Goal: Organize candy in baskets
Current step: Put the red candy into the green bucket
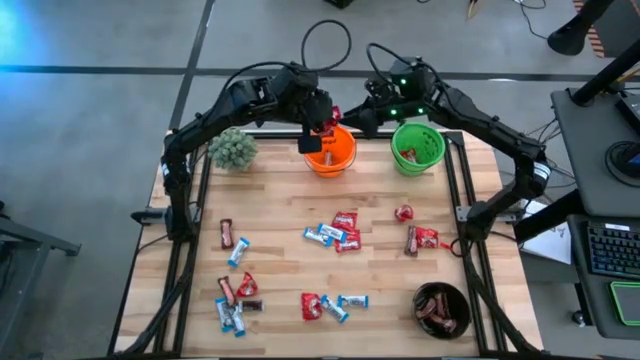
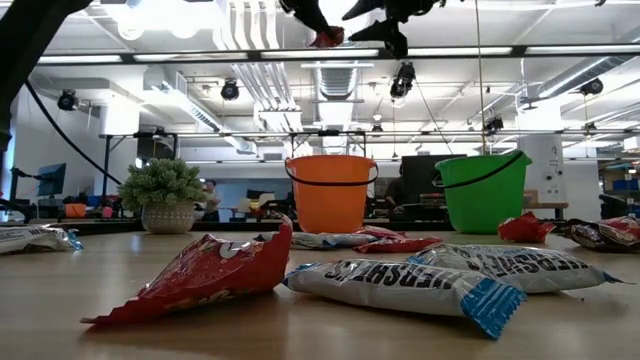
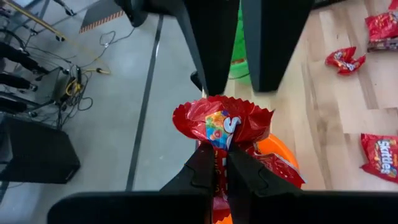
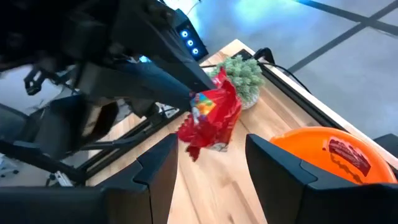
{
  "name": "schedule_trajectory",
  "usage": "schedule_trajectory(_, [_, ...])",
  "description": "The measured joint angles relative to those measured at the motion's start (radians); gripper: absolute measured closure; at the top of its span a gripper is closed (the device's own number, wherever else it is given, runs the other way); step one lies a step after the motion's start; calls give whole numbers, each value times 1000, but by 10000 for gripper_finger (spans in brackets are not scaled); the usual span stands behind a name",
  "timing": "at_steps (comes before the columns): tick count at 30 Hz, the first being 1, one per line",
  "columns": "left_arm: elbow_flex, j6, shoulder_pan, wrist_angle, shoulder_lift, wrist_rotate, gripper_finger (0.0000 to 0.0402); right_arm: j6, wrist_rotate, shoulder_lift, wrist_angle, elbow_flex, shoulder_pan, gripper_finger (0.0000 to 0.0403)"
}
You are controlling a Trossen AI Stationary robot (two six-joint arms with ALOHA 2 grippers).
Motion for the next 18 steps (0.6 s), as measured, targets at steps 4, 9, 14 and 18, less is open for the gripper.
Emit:
schedule_trajectory(4, [0,1,3,4,0,42,401,-1,19,23,10,0,0,225])
schedule_trajectory(9, [0,5,3,6,5,44,401,-6,15,38,30,0,0,225])
schedule_trajectory(14, [0,15,3,9,5,44,401,-6,14,44,37,0,0,225])
schedule_trajectory(18, [0,21,3,12,5,43,401,-6,14,47,62,0,0,241])
